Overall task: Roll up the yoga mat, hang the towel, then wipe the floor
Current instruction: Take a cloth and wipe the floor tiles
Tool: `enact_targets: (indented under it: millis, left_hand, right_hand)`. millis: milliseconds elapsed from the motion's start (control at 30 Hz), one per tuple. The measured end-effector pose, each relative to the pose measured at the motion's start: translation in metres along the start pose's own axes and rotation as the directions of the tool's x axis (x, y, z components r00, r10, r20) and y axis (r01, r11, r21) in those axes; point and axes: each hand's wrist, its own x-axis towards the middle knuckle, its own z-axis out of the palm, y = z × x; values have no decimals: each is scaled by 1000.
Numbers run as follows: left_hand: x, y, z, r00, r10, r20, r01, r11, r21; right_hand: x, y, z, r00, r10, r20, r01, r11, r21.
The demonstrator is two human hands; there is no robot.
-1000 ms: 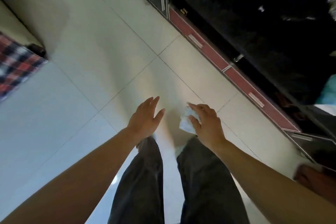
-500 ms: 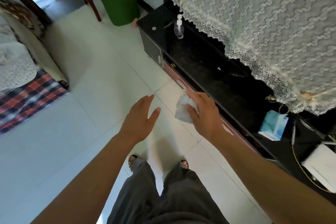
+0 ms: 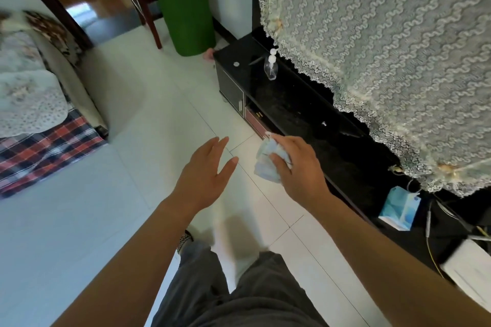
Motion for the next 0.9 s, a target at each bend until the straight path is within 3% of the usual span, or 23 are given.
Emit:
enact_targets:
  millis: [300,433,900]
  left_hand:
    - [27,-64,-71,998,48,-43,-47,999,4]
    - [42,-118,-123,997,58,-55,-56,998,38]
    - [99,-271,-269,987,-60,-147,69,996,58]
  right_hand:
    - [47,-78,54,999,-37,-25,36,999,-25]
    - [85,-132,88,999,-46,-18,46,998,41]
    - [225,-278,206,979,-181,92,172,980,102]
